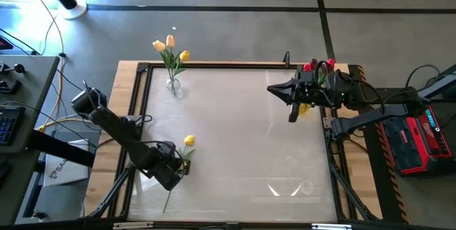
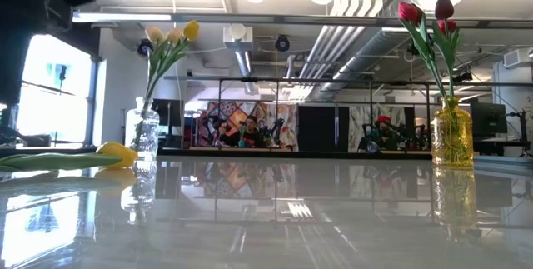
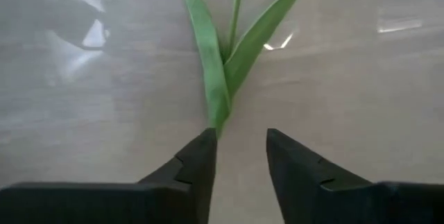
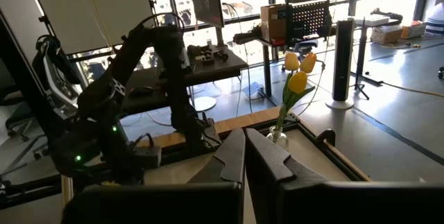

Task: Sort flowers into vase by color
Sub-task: Put the yellow tulip into the transparent vase

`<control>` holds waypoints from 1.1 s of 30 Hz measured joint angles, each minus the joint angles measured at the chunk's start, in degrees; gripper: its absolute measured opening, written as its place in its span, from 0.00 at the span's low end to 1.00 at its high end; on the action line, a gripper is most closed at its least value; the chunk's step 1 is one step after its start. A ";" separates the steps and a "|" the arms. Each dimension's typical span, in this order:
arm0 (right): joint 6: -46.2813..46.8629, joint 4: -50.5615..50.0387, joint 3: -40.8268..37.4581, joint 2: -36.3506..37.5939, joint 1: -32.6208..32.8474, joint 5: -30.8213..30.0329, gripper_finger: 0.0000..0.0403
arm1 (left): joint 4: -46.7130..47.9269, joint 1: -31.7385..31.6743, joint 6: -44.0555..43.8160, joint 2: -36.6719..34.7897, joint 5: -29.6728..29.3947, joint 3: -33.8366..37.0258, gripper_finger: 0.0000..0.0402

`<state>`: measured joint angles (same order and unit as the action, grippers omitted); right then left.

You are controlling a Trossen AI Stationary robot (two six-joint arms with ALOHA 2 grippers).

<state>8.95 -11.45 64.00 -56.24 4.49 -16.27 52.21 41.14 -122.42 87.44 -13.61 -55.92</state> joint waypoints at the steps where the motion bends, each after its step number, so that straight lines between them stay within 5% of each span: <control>1: 0.00 0.00 0.01 0.01 0.00 0.00 0.00 | -0.10 -0.31 0.16 0.54 0.78 0.00 0.31; 6: 0.01 0.00 0.01 0.00 0.00 0.00 0.00 | -0.22 -1.80 5.29 2.83 3.15 0.00 0.39; 14: 0.00 0.00 0.01 -0.01 0.00 0.00 0.00 | -0.18 -4.90 15.46 4.02 5.39 0.33 0.38; 25: 0.01 0.00 0.01 0.00 0.00 0.00 0.00 | -16.89 -8.36 16.40 3.91 11.73 9.65 0.38; 33: 0.00 -0.01 0.01 0.00 0.00 0.00 0.00 | -15.92 -8.93 16.96 3.85 11.60 10.08 0.26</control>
<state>8.95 -11.46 64.01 -56.24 4.49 -16.27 36.29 32.21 -105.46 91.29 -2.01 -45.84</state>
